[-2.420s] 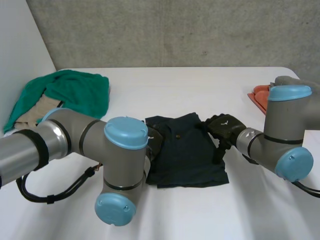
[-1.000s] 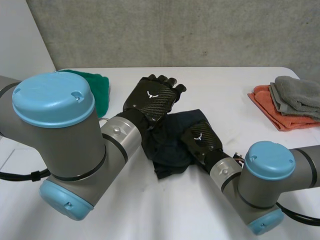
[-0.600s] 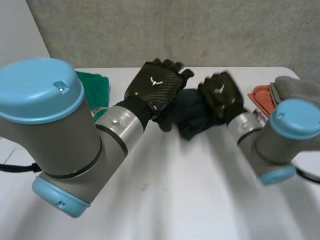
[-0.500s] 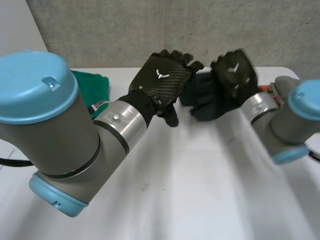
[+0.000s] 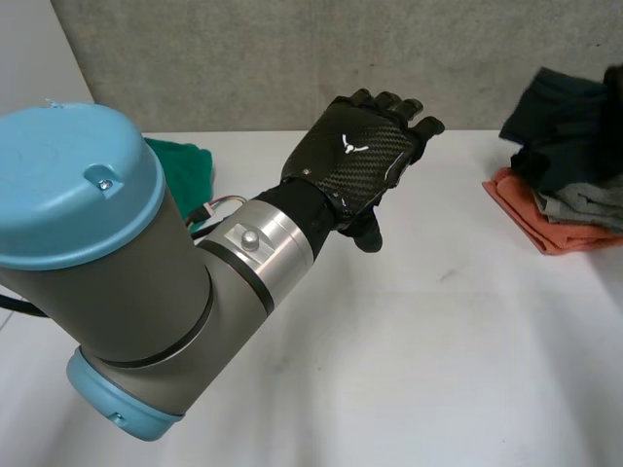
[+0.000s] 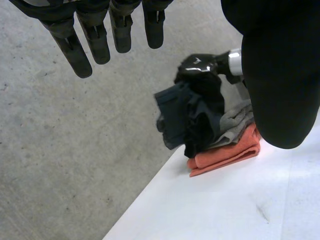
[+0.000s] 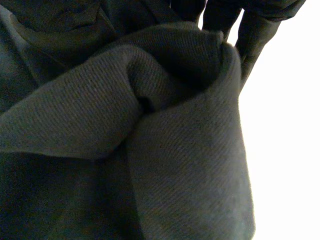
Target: Fold the laundry.
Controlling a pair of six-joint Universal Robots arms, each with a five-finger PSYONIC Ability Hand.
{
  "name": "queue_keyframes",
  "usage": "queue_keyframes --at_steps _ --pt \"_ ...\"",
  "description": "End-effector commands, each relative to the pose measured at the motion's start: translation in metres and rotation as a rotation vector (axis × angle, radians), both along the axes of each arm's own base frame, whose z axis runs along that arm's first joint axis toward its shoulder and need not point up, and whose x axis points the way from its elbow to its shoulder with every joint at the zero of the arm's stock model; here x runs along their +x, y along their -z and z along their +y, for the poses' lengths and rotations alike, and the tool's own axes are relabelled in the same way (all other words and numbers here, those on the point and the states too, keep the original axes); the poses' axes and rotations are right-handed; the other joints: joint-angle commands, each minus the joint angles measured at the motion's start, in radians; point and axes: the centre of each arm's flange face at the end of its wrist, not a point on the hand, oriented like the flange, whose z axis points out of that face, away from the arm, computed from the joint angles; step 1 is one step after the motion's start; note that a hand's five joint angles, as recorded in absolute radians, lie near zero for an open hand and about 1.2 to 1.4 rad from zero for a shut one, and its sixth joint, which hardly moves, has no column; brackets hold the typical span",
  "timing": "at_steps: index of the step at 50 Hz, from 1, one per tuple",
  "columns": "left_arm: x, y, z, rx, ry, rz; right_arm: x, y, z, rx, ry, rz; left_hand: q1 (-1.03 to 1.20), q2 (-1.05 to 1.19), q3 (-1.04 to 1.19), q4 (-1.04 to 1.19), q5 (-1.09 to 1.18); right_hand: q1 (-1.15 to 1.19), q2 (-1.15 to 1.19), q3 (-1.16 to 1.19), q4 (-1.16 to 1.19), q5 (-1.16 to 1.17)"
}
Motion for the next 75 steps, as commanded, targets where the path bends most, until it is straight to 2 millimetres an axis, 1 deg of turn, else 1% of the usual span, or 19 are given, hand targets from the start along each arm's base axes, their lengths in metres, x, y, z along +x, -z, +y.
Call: queue_keyframes --at_steps 1,8,18,19,20,22,29,34,43,49,52,58,60,61,64,65,68,73,75 --pt "0.001 0.005 0.0 0.01 -0.001 -0.01 -0.05 0.052 0.003 0.126 -0.019 0.024 0.007 0.002 0.001 0.003 -0.013 0.433 0.24 0.212 0.199 0.227" --pt "0.001 0.008 0.002 0.017 0.001 -0.018 -0.062 0.076 0.015 0.199 -0.043 0.038 0.01 0.005 0.004 0.006 -0.01 0.433 0.24 0.212 0.199 0.227" --pt "0.0 0.008 0.007 0.017 0.013 -0.018 -0.073 0.073 0.028 0.223 -0.024 0.048 0.01 0.005 0.004 0.006 -0.01 0.417 0.224 0.196 0.183 0.21" --pt "0.0 0.008 0.007 0.018 0.013 -0.019 -0.073 0.07 0.029 0.22 -0.015 0.047 0.01 0.005 0.004 0.006 -0.01 0.195 0.003 -0.025 -0.038 -0.011" --pt "0.0 0.008 0.007 0.018 0.013 -0.019 -0.074 0.067 0.03 0.227 -0.007 0.038 0.01 0.005 0.004 0.006 -0.01 -0.31 -0.502 -0.53 -0.543 -0.516" --pt "0.0 0.008 0.007 0.018 0.014 -0.019 -0.075 0.064 0.03 0.227 0.014 0.03 0.01 0.005 0.004 0.006 -0.01 -0.75 -0.943 -0.971 -0.984 -0.956" --pt "-0.002 0.009 0.012 0.02 0.024 -0.022 -0.089 0.041 0.046 0.348 0.186 -0.062 0.01 0.005 0.004 0.006 -0.01 -0.789 -0.982 -1.009 -1.022 -0.995" --pt "-0.002 0.008 0.014 0.019 0.03 -0.021 -0.121 0.027 0.064 0.446 0.317 -0.089 0.01 0.005 0.004 0.006 -0.01 -0.789 -0.982 -1.009 -1.022 -0.995" --pt "-0.002 0.005 0.015 0.015 0.03 -0.014 -0.217 -0.017 0.097 0.474 0.763 -0.096 0.007 0.002 0.001 0.003 -0.013 -0.789 -0.982 -1.009 -1.022 -0.995" --pt "-0.001 0.001 0.013 0.007 0.025 -0.003 -0.227 -0.057 0.098 0.337 0.877 -0.028 0.007 0.002 0.001 0.003 -0.013 -0.789 -0.982 -1.009 -1.022 -0.995" --pt "0.001 -0.006 0.013 -0.006 0.018 0.014 -0.214 -0.081 0.1 0.247 0.858 -0.026 0.01 0.005 0.004 0.006 -0.01 -0.789 -0.982 -1.009 -1.022 -0.995" --pt "0.015 -0.033 -0.013 -0.066 -0.104 0.083 -0.093 -0.1 0.1 0.184 0.496 -0.045 0.013 0.008 0.007 0.009 -0.007 -0.789 -0.982 -1.009 -1.022 -0.995" --pt "0.024 -0.038 -0.029 -0.076 -0.185 0.095 -0.062 -0.1 0.11 0.195 0.38 -0.036 0.01 0.005 0.004 0.006 -0.01 -0.789 -0.982 -1.009 -1.022 -0.995" --pt "0.035 -0.042 -0.047 -0.083 -0.273 0.106 -0.034 -0.099 0.124 0.206 0.273 -0.02 0.01 0.005 0.004 0.006 -0.01 -0.789 -0.982 -1.009 -1.022 -0.995" --pt "0.053 -0.045 -0.072 -0.097 -0.387 0.111 0.005 -0.094 0.149 0.228 0.113 0.012 0.01 0.005 0.004 0.006 -0.01 -0.789 -0.982 -1.009 -1.022 -0.995" --pt "0.065 -0.045 -0.089 -0.107 -0.449 0.103 0.03 -0.089 0.166 0.241 0.013 0.032 0.01 0.005 0.004 0.006 -0.01 -0.789 -0.982 -1.009 -1.022 -0.995" --pt "0.088 -0.042 -0.118 -0.128 -0.543 0.068 0.064 -0.073 0.19 0.275 -0.12 0.061 0.007 0.002 0.001 0.003 -0.013 -0.789 -0.982 -1.009 -1.022 -0.995" --pt "0.161 0.008 -0.203 -0.127 -0.797 -0.165 0.127 -0.034 0.246 0.392 -0.338 0.093 -0.002 -0.007 -0.008 -0.006 -0.021 -0.789 -0.982 -1.009 -1.022 -0.995" --pt "0.18 0.023 -0.221 -0.12 -0.842 -0.232 0.138 -0.025 0.259 0.417 -0.37 0.112 -0.002 -0.007 -0.008 -0.006 -0.021 -0.789 -0.982 -1.009 -1.022 -0.995"
